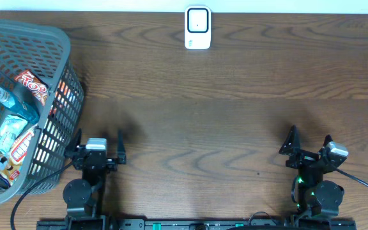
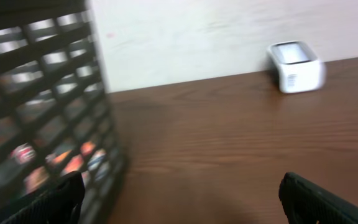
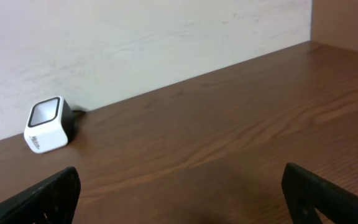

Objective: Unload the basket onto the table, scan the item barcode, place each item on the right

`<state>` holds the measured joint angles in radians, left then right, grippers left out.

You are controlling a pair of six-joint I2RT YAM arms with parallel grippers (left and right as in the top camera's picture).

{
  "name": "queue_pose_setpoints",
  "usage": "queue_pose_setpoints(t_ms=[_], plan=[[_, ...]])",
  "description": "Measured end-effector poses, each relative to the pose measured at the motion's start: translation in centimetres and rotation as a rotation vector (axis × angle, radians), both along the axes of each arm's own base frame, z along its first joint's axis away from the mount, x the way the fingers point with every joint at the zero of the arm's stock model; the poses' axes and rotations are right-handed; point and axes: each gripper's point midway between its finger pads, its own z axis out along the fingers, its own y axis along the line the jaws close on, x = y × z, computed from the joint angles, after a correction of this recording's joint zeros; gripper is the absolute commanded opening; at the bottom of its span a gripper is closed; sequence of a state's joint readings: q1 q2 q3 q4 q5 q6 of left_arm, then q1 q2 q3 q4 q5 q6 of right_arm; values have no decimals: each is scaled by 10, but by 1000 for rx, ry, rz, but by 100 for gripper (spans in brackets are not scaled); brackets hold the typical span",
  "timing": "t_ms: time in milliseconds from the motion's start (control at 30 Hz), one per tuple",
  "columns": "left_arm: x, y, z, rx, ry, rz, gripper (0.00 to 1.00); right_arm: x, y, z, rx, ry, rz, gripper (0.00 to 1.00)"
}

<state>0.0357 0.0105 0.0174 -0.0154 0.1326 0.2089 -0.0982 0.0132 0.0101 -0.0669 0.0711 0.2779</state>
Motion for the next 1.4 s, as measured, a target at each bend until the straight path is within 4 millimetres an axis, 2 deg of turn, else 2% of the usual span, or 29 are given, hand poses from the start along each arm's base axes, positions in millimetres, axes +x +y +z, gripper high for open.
queue_pose_setpoints(t_ms=[200, 300, 400, 500, 600, 867, 1100, 1267, 1400], plan=[[-5, -26, 10, -81, 3, -143, 100, 0, 0, 0, 0, 0, 0, 99], [-11, -35, 39, -107, -48, -198, 100, 0, 0, 0, 0, 0, 0, 99], [-20, -40, 82, -131, -121, -233, 100, 0, 0, 0, 0, 0, 0, 99], [-28, -46, 115, -155, -161, -270, 100, 0, 0, 0, 0, 0, 0, 99], [-32, -54, 136, -191, -160, -317, 100, 0, 0, 0, 0, 0, 0, 99], [-23, -72, 176, -314, -58, -423, 100, 0, 0, -1, 0, 3, 0, 99], [-16, -80, 210, -401, 181, -439, 100, 0, 0, -1, 0, 5, 0, 99], [-26, -82, 237, -426, 286, -427, 100, 0, 0, -1, 0, 5, 0, 99], [-31, -83, 240, -429, 294, -432, 100, 0, 0, -1, 0, 5, 0, 99]])
